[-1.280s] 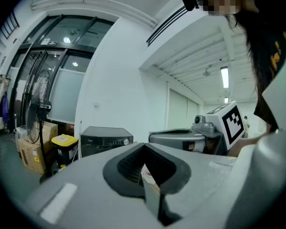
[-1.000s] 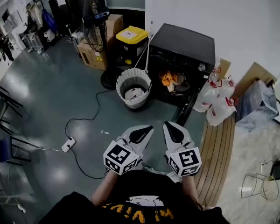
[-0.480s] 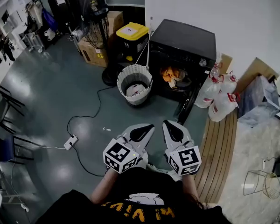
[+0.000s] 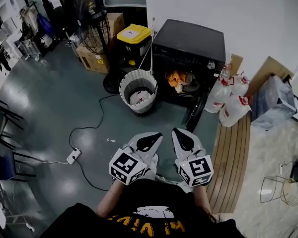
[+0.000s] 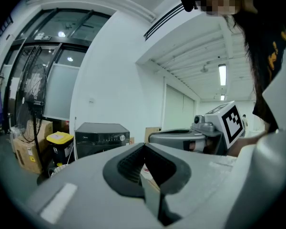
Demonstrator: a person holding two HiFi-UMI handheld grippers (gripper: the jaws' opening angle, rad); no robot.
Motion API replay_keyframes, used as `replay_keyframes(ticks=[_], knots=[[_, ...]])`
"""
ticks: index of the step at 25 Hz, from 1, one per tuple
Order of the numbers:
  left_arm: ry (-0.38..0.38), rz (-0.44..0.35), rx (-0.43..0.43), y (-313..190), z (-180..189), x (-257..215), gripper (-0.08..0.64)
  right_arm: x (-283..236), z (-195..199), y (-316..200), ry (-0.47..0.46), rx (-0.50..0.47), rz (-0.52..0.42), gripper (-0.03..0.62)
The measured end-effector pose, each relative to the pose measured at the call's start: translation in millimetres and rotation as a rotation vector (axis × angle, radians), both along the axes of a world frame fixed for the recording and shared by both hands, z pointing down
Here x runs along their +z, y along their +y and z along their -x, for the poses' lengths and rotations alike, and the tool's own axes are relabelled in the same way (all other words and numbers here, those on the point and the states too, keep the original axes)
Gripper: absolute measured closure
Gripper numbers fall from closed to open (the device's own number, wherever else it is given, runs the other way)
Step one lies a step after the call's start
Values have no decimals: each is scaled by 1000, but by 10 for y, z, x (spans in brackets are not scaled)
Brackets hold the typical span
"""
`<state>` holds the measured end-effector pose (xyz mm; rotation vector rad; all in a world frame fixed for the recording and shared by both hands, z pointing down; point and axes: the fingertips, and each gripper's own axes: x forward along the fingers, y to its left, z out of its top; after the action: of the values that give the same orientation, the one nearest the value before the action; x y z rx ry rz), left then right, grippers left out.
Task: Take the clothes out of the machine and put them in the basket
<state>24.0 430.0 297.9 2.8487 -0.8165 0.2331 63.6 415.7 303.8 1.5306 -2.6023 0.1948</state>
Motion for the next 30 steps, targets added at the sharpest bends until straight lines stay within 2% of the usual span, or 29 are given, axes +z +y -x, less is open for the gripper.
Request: replay_keyframes(ticks=[9, 14, 25, 30], knots=[[21, 27, -15, -573, 50, 91, 560, 120, 22, -557, 0, -8, 37, 580], [7, 42, -13, -1058, 159, 178, 560, 215, 120, -1042, -8, -10, 63, 578], [-37, 63, 25, -2118, 447, 286, 560, 332, 447, -2104, -48, 11, 115, 571], [-16, 67, 38, -2530, 563, 305, 560, 393, 586, -2457, -34, 22, 146, 563]])
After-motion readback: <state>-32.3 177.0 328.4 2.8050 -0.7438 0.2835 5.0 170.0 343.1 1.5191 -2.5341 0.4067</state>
